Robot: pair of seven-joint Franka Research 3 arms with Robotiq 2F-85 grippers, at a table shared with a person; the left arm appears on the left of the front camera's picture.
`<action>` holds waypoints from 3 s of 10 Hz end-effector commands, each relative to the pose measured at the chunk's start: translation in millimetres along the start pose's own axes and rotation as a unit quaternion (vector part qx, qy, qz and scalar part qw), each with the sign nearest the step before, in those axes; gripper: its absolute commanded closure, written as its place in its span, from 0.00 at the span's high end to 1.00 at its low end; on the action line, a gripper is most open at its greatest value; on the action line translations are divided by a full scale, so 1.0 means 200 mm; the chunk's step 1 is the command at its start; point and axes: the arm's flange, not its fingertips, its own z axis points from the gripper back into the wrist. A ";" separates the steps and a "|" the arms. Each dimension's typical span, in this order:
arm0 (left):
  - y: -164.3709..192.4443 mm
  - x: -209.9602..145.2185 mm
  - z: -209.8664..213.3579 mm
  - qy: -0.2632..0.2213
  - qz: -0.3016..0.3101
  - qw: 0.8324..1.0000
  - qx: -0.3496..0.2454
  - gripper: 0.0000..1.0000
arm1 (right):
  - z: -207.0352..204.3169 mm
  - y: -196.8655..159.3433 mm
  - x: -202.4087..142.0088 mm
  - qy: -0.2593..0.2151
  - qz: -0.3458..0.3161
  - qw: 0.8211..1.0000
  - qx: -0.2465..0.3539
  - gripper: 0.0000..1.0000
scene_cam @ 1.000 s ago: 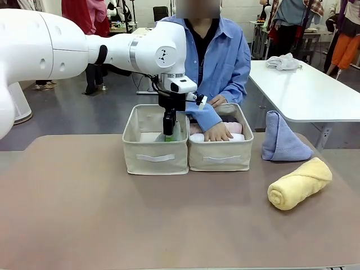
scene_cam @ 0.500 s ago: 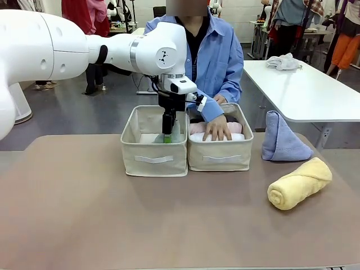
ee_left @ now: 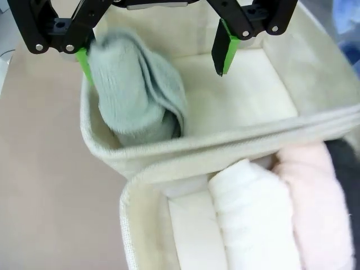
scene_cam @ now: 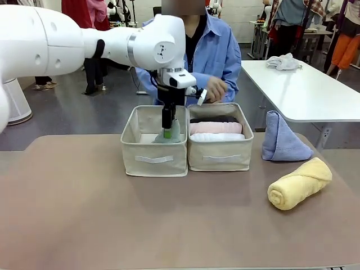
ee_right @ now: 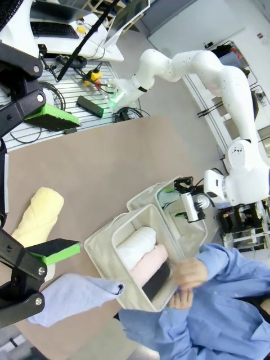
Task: Sort the towels based on their folding style.
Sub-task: Pick up one triangle-folded towel and place it in the left Fabric basket, then pick up another triangle-folded towel from the table and place it in the left Fabric basket.
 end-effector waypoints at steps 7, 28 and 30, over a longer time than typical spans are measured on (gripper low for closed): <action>-0.74 -1.03 0.62 -0.098 -0.003 0.991 0.094 1.00 | 0.00 0.00 0.00 0.002 0.000 1.000 0.003 1.00; -1.08 -2.80 0.57 -0.600 0.032 0.798 0.047 1.00 | -0.07 0.06 0.02 0.073 -0.002 0.997 -0.006 1.00; -1.09 -2.95 0.44 -0.622 0.083 0.776 0.054 1.00 | -0.24 0.02 0.14 0.153 -0.010 0.987 -0.055 1.00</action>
